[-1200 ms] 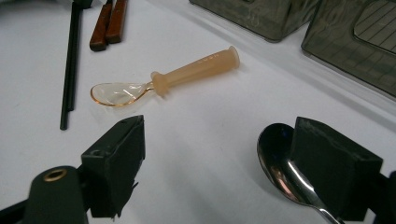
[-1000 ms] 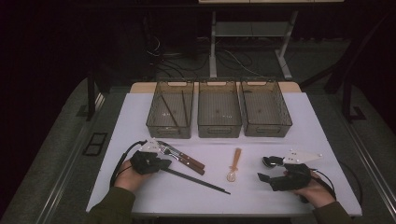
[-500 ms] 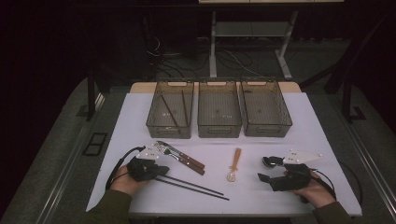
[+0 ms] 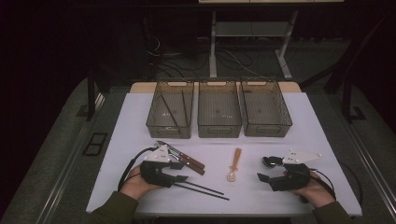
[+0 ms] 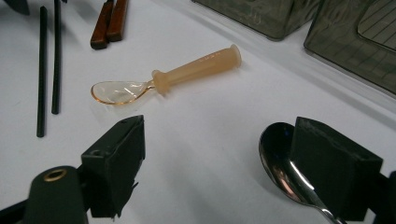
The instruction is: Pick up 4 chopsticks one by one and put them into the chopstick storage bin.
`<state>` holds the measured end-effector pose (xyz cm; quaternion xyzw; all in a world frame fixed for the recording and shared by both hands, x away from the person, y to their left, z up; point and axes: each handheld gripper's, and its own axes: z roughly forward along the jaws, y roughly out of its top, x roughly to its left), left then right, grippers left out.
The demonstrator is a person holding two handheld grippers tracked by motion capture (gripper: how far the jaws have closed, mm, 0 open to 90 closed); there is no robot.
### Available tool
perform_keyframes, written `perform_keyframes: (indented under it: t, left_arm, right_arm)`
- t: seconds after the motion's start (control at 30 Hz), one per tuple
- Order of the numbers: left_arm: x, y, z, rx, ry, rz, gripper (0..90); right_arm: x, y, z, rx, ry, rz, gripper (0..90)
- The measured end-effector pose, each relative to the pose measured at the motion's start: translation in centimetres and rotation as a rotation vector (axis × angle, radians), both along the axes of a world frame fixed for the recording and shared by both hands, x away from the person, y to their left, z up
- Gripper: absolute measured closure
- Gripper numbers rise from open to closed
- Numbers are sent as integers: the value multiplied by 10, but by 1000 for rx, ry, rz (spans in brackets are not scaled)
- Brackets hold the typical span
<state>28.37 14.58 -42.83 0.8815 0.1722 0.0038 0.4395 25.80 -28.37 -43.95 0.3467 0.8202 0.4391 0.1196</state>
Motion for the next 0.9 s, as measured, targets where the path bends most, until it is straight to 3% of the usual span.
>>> perform_keyframes:
  t: [0.23, 0.43, 0.57, 0.67, 0.9]
  left_arm:
    - [-4, -30, -5, 28, -9, -98, 495]
    - [-8, -51, -13, 43, 17, -161, 548]
    - [-10, -61, -17, 100, -20, -213, 572]
    - [-11, -64, -19, 127, -50, -219, 608]
    - [-10, -63, -19, 129, -67, -223, 679]
  right_arm:
    - [0, 1, 0, -1, -1, 5, 180]
    - [0, 2, -1, -3, -1, 8, 180]
    - [0, 2, -1, -2, 0, 7, 180]
    - [0, 2, -1, -3, 0, 6, 180]
    - [0, 2, -1, -5, 3, 7, 180]
